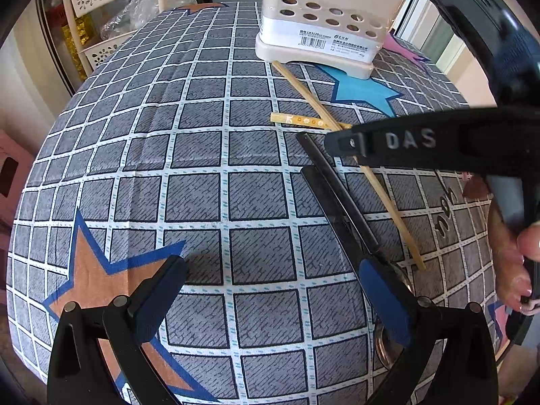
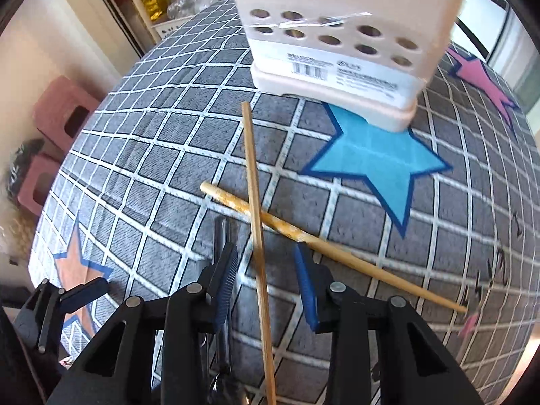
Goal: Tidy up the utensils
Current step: 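Grasp a black-handled spoon with the left tool while the right tool grasps a wooden chopstick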
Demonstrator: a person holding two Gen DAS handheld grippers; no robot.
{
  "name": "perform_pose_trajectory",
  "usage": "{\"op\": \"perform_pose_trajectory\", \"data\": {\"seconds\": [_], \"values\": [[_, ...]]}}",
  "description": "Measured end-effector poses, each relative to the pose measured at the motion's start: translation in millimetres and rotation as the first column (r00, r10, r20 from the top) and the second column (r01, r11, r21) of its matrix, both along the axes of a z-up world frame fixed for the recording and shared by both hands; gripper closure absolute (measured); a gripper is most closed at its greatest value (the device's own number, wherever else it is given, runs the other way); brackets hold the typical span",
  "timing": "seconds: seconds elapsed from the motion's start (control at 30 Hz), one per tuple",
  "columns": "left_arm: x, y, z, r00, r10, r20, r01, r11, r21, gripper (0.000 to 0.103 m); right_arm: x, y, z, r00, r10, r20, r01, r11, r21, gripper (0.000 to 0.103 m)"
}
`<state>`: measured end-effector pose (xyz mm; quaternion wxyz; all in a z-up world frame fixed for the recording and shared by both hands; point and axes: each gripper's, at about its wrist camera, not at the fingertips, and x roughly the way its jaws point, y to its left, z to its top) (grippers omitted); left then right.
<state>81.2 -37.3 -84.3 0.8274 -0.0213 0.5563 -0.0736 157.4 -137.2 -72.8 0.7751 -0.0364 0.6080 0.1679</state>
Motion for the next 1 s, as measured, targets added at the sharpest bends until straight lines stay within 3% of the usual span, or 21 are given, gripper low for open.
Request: {"op": "perform_pose_trajectory", "data": {"seconds": [0.07, 0.13, 0.17, 0.2, 0.37, 0.67, 0.73, 1.0], "values": [[2, -2, -1, 1.000, 0.003, -0.004, -0.003, 1.000, 0.015, 0.000, 4, 5, 0, 1.000, 0.011, 0.004, -0.010, 1.000, -0.027, 0.070], [3, -5, -1, 1.000, 0.004, -0.007, -0.004, 1.000, 0.030, 0.000, 6, 9, -1, 1.000, 0.021, 0.011, -0.020, 0.998, -0.066, 0.080], [3, -6, -2, 1.000, 0.005, -0.009, -0.005, 0.999, 0.037, 0.000, 6, 10, -2, 1.000, 0.024, 0.017, -0.023, 0.996, -0.085, 0.092], [4, -7, -2, 1.000, 0.007, -0.010, -0.006, 0.999, 0.041, 0.000, 7, 10, -2, 0.999, 0.024, 0.022, -0.022, 0.996, -0.087, 0.097], [9, -11, -2, 0.999, 0.022, -0.024, -0.020, 0.998, 0.054, 0.000, 2, -13, 7, 0.999, -0.041, 0.036, 0.040, 0.999, 0.015, 0.097], [26, -24, -5, 0.992, 0.059, -0.111, -0.051, 0.996, 0.077, 0.000, -25, -45, 41, 0.991, -0.077, 0.107, 0.065, 0.992, 0.109, 0.097], [27, -31, -6, 0.992, 0.047, -0.121, -0.033, 0.993, 0.112, 0.000, -32, -53, 47, 0.989, -0.088, 0.120, 0.072, 0.989, 0.127, 0.097], [22, -28, -4, 0.992, -0.009, -0.122, 0.024, 0.992, 0.120, 0.000, -43, -64, 48, 0.981, -0.138, 0.133, 0.114, 0.978, 0.173, 0.097]]}}
